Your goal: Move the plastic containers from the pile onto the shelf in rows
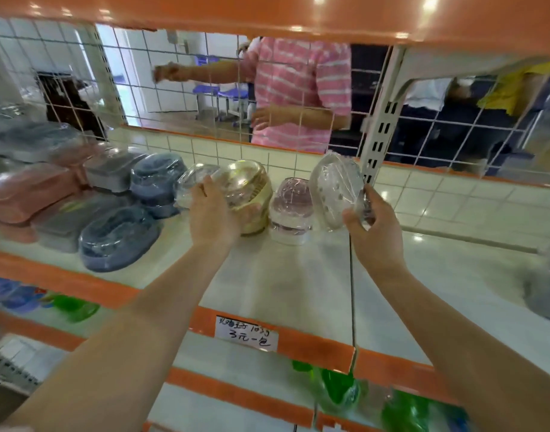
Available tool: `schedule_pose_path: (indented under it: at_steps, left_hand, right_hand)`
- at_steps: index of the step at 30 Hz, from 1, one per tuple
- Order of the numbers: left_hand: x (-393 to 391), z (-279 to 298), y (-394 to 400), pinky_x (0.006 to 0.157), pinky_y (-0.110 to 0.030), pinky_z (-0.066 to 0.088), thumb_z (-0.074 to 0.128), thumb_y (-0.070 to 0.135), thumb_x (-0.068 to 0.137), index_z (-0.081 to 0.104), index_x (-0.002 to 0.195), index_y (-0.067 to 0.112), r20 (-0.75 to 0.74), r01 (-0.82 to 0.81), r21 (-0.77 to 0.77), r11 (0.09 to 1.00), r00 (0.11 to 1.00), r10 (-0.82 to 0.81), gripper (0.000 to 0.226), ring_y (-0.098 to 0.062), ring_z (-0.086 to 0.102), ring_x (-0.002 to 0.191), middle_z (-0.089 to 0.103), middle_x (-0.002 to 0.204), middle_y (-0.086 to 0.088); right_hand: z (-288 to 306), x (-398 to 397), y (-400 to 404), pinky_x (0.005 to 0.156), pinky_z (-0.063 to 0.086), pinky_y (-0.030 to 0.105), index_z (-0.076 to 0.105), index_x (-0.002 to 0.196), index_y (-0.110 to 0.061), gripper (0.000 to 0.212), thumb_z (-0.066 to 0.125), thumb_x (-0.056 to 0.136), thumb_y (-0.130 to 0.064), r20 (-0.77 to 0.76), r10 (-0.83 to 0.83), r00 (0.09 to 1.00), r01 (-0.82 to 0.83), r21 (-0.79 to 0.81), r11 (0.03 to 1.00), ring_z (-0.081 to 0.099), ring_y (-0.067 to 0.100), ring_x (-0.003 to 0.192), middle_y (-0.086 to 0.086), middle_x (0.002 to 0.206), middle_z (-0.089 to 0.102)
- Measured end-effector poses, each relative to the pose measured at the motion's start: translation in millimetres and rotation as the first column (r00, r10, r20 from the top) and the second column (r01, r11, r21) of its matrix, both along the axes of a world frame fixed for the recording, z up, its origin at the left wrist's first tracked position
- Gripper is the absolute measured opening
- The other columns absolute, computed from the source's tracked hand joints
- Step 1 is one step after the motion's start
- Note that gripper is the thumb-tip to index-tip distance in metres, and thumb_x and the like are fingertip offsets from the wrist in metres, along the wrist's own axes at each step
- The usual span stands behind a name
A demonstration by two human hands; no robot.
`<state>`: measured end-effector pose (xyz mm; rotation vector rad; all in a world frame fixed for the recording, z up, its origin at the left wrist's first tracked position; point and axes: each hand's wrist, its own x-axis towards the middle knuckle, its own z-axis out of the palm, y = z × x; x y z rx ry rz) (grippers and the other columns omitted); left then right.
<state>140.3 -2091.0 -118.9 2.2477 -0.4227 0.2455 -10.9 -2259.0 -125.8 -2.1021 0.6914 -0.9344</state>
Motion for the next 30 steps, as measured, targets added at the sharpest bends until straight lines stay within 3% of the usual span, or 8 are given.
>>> schedule_pose_path:
  at_steps: [3,7,10,15,19,23,27,30]
  left_hand:
    - [13.5,-2.8,-12.0,0.104,-0.050,0.037,0.076,0.048,0.073,0.021,0.146,0.005,0.002,-0.009,0.029,1.000,1.000,0.009,0.101,-0.039,0.030,0.133,0.027,0.146,-0.019]
    - [33.7,-6.1,-25.7,0.102,-0.051,0.035,0.072,0.057,0.071,0.022,0.146,0.006,-0.042,-0.016,0.071,0.997,0.999,0.019,0.104,-0.042,0.031,0.132,0.028,0.145,-0.021]
    - [44.6,-8.9,-31.0,0.105,-0.049,0.032,0.070,0.062,0.070,0.023,0.146,0.009,-0.053,0.022,0.093,0.995,0.998,-0.017,0.104,-0.042,0.031,0.132,0.026,0.145,-0.021]
    - [60.3,-20.0,-34.7,0.108,-0.052,0.030,0.064,0.059,0.077,0.024,0.145,0.007,-0.042,0.123,0.165,0.979,0.992,-0.117,0.094,-0.045,0.029,0.131,0.024,0.144,-0.024]
    - [72.3,-26.7,-27.7,0.111,-0.049,0.028,0.065,0.044,0.083,0.024,0.148,0.012,-0.070,0.260,0.261,0.930,0.966,-0.250,0.083,-0.041,0.026,0.136,0.023,0.149,-0.022]
    - [81.8,-24.1,-25.7,0.096,-0.043,0.041,0.034,0.066,0.079,0.036,0.142,0.017,-0.022,0.268,0.377,0.886,0.959,-0.281,0.080,-0.036,0.039,0.124,0.035,0.143,-0.013]
    - [83.5,-11.6,-33.1,0.094,-0.043,0.041,0.054,0.042,0.090,0.038,0.139,0.010,-0.035,0.258,0.415,0.873,0.963,-0.268,0.061,-0.038,0.044,0.123,0.041,0.138,-0.018]
    - [92.7,-10.8,-30.9,0.090,-0.040,0.042,0.053,0.048,0.089,0.044,0.135,0.009,-0.095,0.319,0.329,0.889,0.948,-0.305,0.061,-0.038,0.048,0.118,0.049,0.131,-0.020]
  right_hand:
    - [-2.8,2.8,1.1,0.092,0.051,0.037,0.042,0.141,-0.021,0.053,0.057,0.091,-0.027,-0.018,-0.008,1.000,0.008,-0.009,1.000,0.057,0.016,0.105,0.001,0.124,0.058]
    - [-1.4,9.3,4.8,0.088,0.042,0.024,0.041,0.141,-0.020,0.050,0.057,0.093,-0.022,-0.033,-0.051,0.998,0.050,-0.023,0.998,0.049,0.008,0.105,-0.001,0.132,0.050]
    - [2.0,15.4,8.9,0.084,0.037,0.021,0.042,0.140,-0.022,0.049,0.056,0.093,-0.020,-0.019,-0.071,0.997,0.070,-0.025,0.997,0.045,0.003,0.100,-0.002,0.133,0.049]
    - [3.9,20.2,14.7,0.094,0.043,0.028,0.040,0.142,-0.023,0.052,0.057,0.093,-0.022,-0.024,-0.126,0.992,0.125,-0.024,0.992,0.051,0.015,0.115,0.001,0.138,0.046]
    - [3.0,21.0,16.8,0.098,0.045,0.035,0.041,0.141,-0.022,0.051,0.057,0.092,-0.024,-0.020,-0.149,0.989,0.149,-0.032,0.988,0.051,0.018,0.117,0.003,0.136,0.049]
    - [1.7,22.9,20.0,0.094,0.048,0.038,0.045,0.138,-0.022,0.049,0.059,0.091,-0.023,0.008,-0.165,0.986,0.165,-0.030,0.986,0.053,0.017,0.112,0.001,0.131,0.052]
    - [0.1,21.4,23.9,0.090,0.050,0.039,0.048,0.135,-0.023,0.046,0.060,0.090,-0.024,0.014,-0.195,0.981,0.195,-0.023,0.980,0.056,0.016,0.105,0.000,0.126,0.055]
    - [0.5,18.5,27.1,0.090,0.048,0.033,0.047,0.135,-0.021,0.047,0.060,0.090,-0.021,0.026,-0.207,0.978,0.208,-0.036,0.978,0.054,0.013,0.105,0.001,0.126,0.055]
